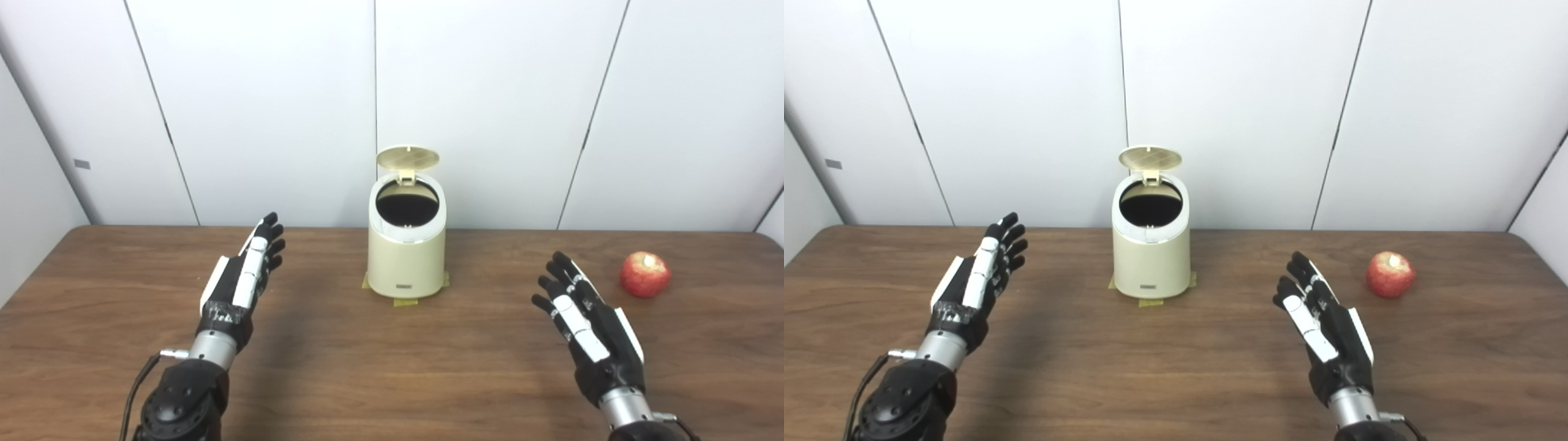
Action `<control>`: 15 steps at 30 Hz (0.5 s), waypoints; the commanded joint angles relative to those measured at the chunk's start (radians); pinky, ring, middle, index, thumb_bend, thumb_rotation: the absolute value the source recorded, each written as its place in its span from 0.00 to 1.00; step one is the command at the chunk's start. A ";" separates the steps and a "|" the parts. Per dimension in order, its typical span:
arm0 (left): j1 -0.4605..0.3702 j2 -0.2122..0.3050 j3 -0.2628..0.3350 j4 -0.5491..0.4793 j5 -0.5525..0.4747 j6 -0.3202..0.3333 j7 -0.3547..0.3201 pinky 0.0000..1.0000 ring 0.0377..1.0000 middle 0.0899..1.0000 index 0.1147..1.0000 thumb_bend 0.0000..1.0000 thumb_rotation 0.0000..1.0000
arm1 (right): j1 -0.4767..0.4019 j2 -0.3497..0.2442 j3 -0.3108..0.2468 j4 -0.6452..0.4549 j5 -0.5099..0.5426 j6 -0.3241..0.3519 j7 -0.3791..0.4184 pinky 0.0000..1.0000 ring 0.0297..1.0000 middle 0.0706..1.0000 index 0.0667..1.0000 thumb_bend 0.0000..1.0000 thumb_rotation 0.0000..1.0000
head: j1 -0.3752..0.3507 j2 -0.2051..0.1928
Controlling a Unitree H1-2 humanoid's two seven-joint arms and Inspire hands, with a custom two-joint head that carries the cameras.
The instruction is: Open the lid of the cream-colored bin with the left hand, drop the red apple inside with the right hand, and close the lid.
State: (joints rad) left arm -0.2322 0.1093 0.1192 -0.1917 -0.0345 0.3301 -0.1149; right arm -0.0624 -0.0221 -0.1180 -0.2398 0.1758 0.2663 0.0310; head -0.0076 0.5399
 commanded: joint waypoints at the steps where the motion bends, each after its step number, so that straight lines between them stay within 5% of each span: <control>1: -0.005 0.001 -0.008 -0.030 0.004 -0.067 0.015 0.98 0.97 0.97 1.00 0.52 1.00 | -0.027 -0.015 -0.010 -0.044 -0.006 -0.023 -0.011 0.83 0.90 0.93 0.89 0.56 0.40 | -0.006 0.004; 7: 0.037 -0.005 -0.004 -0.014 -0.008 -0.125 0.027 0.99 0.98 0.98 1.00 0.54 1.00 | -0.035 -0.083 -0.043 -0.021 0.009 -0.039 0.007 0.82 0.89 0.93 0.91 0.72 0.30 | -0.025 0.010; 15: 0.070 -0.015 -0.004 -0.002 -0.024 -0.155 0.042 0.97 0.97 0.99 1.00 0.55 1.00 | -0.023 -0.188 -0.099 -0.036 -0.028 -0.050 -0.004 0.71 0.87 0.93 0.89 0.77 0.21 | -0.099 0.014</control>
State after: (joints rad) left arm -0.1397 0.0923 0.1162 -0.1802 -0.0518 0.2176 -0.0804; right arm -0.0623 -0.1896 -0.2083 -0.2193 0.1590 0.2572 0.0319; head -0.1058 0.5538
